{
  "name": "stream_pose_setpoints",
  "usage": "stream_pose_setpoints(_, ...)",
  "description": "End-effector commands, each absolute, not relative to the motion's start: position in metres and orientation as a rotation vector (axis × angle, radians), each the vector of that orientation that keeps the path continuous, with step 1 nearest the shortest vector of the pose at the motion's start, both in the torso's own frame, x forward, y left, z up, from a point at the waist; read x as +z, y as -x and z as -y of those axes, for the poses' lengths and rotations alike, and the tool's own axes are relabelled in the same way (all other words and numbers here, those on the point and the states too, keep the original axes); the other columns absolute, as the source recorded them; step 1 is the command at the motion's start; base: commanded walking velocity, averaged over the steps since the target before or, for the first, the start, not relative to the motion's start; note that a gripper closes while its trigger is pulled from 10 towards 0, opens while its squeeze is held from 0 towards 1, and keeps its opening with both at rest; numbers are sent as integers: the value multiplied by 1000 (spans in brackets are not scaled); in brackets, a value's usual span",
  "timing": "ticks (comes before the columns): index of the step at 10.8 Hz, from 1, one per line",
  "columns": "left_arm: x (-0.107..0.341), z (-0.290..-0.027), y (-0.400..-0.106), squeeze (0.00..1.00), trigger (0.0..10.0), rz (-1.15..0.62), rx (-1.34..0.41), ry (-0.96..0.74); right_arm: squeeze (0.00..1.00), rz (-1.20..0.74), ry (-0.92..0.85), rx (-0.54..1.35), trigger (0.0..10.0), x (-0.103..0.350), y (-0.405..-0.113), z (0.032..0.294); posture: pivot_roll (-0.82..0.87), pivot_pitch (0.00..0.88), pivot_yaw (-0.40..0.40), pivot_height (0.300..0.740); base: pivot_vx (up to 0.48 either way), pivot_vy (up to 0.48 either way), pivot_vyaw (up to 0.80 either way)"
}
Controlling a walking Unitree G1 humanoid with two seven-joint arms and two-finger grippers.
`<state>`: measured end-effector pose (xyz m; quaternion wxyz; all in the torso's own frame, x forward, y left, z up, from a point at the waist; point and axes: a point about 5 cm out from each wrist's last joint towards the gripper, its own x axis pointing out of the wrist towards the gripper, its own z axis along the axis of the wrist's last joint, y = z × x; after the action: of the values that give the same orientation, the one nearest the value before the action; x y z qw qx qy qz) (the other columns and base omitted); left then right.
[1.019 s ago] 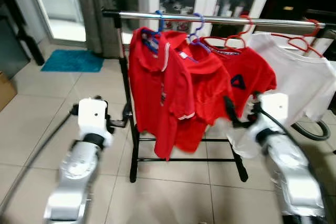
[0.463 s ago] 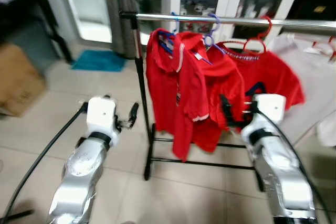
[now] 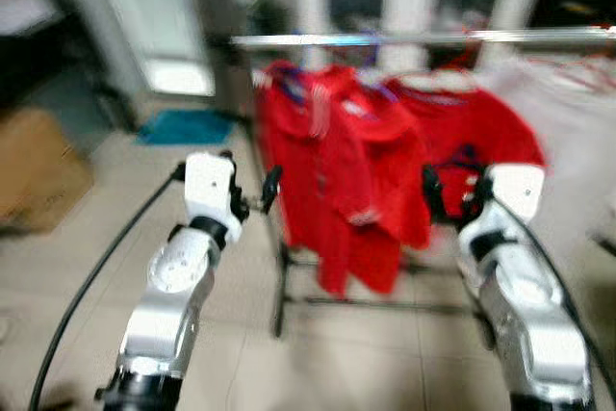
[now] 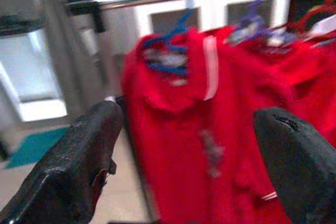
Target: Hang hanger
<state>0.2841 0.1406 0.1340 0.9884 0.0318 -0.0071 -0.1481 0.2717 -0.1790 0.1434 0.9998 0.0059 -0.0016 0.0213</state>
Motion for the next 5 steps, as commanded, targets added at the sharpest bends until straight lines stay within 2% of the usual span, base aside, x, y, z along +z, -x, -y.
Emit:
stream_pose_setpoints(1, 135, -149, -286, 1000, 10000, 16, -297, -110, 1000, 8, -14, 64, 10000, 147, -277, 172, -99, 0, 79, 740, 454, 0, 550)
stream_pose_setpoints(5, 136, -151, -285, 1000, 10000, 7, -345, -147, 1000, 17, 11, 119, 10000, 151, -287, 162, -73, 0, 65, 740, 454, 0, 0)
